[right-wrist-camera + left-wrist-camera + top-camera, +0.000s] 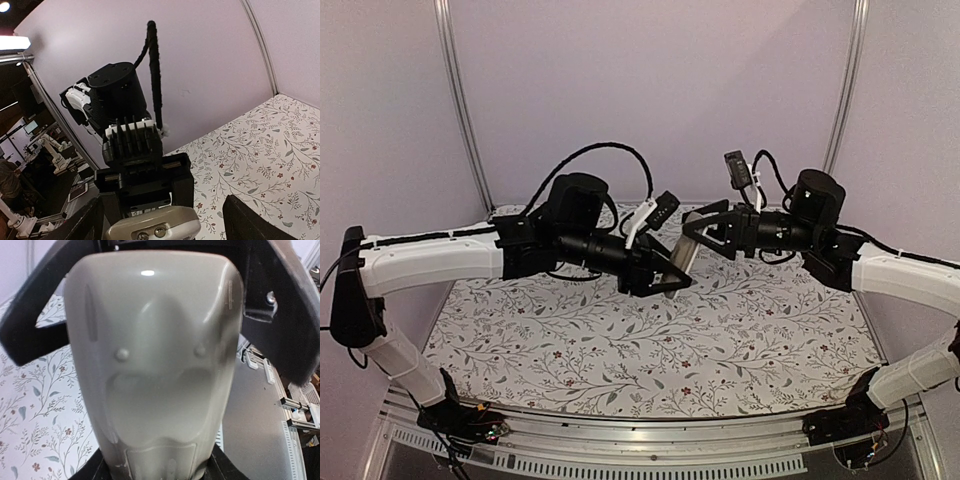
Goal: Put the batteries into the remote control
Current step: Pass from the left arm to the right
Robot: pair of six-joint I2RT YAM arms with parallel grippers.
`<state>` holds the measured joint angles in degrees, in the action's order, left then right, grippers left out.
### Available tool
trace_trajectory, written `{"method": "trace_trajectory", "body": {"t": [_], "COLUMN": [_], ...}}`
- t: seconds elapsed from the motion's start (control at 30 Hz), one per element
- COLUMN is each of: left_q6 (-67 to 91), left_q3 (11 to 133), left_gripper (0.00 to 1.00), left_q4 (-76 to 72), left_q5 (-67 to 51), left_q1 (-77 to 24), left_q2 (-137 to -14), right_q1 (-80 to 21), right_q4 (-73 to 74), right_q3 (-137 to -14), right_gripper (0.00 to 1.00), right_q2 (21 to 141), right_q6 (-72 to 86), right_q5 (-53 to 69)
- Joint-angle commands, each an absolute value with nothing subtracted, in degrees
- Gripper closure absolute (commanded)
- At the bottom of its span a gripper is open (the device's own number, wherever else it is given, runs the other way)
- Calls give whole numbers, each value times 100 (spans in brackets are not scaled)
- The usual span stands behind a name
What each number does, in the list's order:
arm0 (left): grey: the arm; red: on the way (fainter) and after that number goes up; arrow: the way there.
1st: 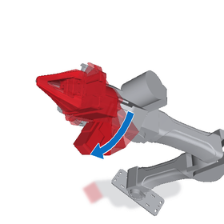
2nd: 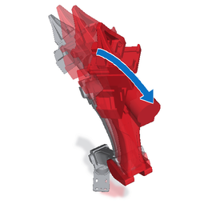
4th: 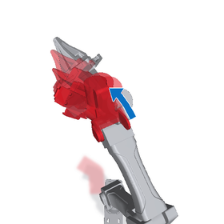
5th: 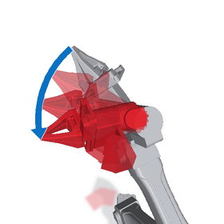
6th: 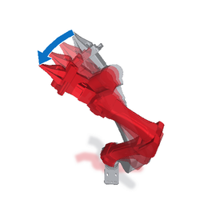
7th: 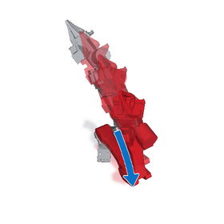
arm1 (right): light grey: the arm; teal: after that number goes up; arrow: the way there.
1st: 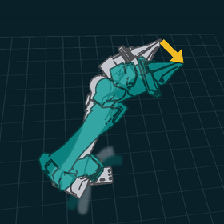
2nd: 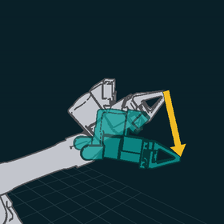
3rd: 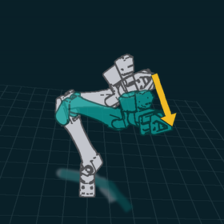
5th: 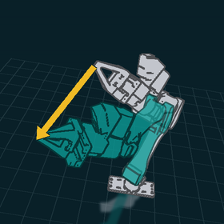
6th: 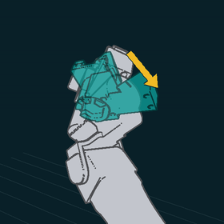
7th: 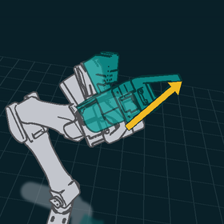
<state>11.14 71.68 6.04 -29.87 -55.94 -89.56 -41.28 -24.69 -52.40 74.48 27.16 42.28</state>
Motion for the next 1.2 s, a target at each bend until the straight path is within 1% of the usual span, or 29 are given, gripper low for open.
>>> {"method": "trace_trajectory", "body": {"t": [0.0, 0.17, 0.33, 0.43, 0.57, 0.6, 0.63, 0.67, 0.73, 0.77, 0.8, 0.83, 1.0, 1.1, 1.17], "left_q6": [1106, 1239, 1300, 1328, 1357, 1381, 1406, 1450, 1540, 1548, 1551, 1543, 1832, 2195, 2489], "left_q3": [6952, 6714, 6541, 6508, 6396, 6360, 6310, 6259, 6178, 6129, 6081, 6012, 5350, 5228, 5355], "left_gripper": [64, 64, 64, 64, 63, 60, 58, 53, 35, 18, 3, 1, 1, 0, 0], "left_q4": [-188, -604, -814, -833, -881, -910, -941, -999, -1036, -1010, -957, -885, -781, -407, 199], "left_q5": [-4014, -4086, -4033, -3975, -3662, -3558, -3489, -3444, -3257, -3172, -3028, -2813, -1013, 52, 634], "left_q1": [-5547, -5538, -5487, -5438, -5360, -5332, -5304, -5271, -5217, -5186, -5155, -5126, -4788, -4529, -4344], "left_q2": [-8774, -8585, -8497, -8476, -8402, -8380, -8342, -8315, -8242, -8190, -8120, -8015, -7223, -6921, -6907], "right_q1": [-4220, -4320, -4420, -4439, -4440, -4442, -4443, -4441, -4430, -4429, -4411, -4379, -4307, -4306, -4307], "right_q4": [-2860, -3050, -3085, -3097, -3000, -2917, -2831, -2743, -2474, -2318, -2041, -1672, 616, 1640, 2322], "right_q3": [-5460, -5578, -5661, -5702, -5758, -5783, -5814, -5840, -5937, -5989, -6074, -6183, -6967, -7570, -8097], "right_gripper": [19, 26, 37, 46, 60, 65, 67, 69, 74, 76, 78, 79, 82, 82, 82], "right_q2": [7585, 7718, 7831, 7915, 7953, 7966, 7979, 7995, 8031, 8048, 8065, 8084, 8429, 9046, 9496], "right_q6": [2764, 3044, 3191, 3267, 3328, 3305, 3270, 3227, 3123, 3068, 2991, 2795, 1944, 1636, 1474], "right_q5": [5016, 5186, 5280, 5254, 5099, 5042, 5013, 4961, 4818, 4723, 4570, 4338, 2987, 2475, 2192]}}
